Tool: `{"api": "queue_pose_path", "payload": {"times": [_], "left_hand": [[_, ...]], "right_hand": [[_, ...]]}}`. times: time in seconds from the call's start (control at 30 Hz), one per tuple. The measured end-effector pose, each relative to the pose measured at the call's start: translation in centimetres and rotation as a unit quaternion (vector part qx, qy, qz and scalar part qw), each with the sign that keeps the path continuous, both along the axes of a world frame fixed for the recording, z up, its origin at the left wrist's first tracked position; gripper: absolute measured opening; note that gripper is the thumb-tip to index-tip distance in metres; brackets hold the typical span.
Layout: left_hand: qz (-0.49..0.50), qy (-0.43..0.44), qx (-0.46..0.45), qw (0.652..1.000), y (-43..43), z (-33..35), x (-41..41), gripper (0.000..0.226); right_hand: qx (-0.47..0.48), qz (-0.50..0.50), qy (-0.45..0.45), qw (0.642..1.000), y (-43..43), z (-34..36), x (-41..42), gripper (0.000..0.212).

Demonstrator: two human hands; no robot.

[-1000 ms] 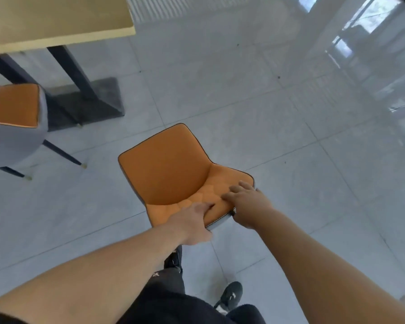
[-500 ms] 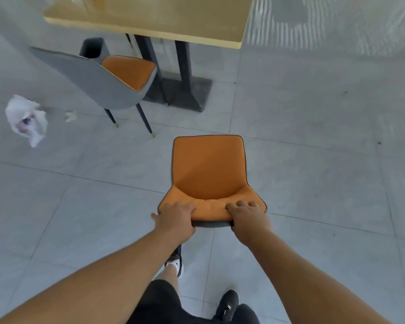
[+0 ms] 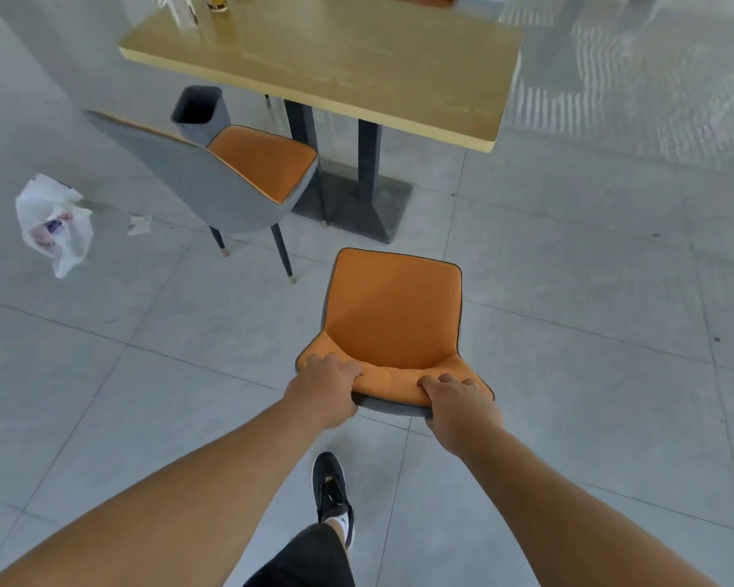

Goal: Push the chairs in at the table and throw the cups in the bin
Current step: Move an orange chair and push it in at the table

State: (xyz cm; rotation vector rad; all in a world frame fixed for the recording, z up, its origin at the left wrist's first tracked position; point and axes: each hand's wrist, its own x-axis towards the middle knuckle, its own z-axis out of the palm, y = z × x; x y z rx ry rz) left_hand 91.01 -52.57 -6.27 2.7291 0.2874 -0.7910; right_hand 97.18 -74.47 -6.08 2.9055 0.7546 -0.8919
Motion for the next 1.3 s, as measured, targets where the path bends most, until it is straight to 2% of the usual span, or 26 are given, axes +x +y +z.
{"api": "queue_pose_path", "payload": {"times": [0.5, 0.77, 0.97, 1.1, 1.17, 1.23, 1.3], "left_hand": [[-0.039, -0.031, 0.005, 0.999, 15.1, -0.1, 18.6, 0.042], [-0.054, -0.031, -0.010, 0.998, 21.5, 0.0, 29.5, 0.045], [-0.053, -0.037, -0.043, 0.997, 24.3, 0.0, 35.5, 0.053], [-0.095, 0.015, -0.072, 0.993, 25.7, 0.0, 35.8, 0.057], [-0.131, 0.011, -0.040, 0.991, 27.5, -0.1, 35.6, 0.051], [-0.161, -0.004, 0.048, 0.986, 31.0, 0.0, 35.6, 0.042], [-0.165, 0.010, 0.133, 0.977, 35.6, 0.2, 35.5, 0.041]], "right_hand": [[0.021, -0.014, -0.023, 0.999, 14.4, -0.2, 17.9, 0.035], [0.029, -0.026, -0.046, 0.998, 20.2, -0.1, 28.4, 0.034], [-0.028, -0.106, 0.009, 0.994, 23.9, 0.7, 34.3, 0.038], [-0.167, -0.111, 0.037, 0.979, 25.0, 1.1, 33.9, 0.048], [-0.204, -0.109, 0.031, 0.972, 26.4, 1.2, 33.4, 0.057], [-0.160, -0.088, 0.032, 0.983, 29.0, 1.1, 32.8, 0.057], [-0.104, -0.049, 0.021, 0.993, 32.3, 0.8, 31.8, 0.047]]}}
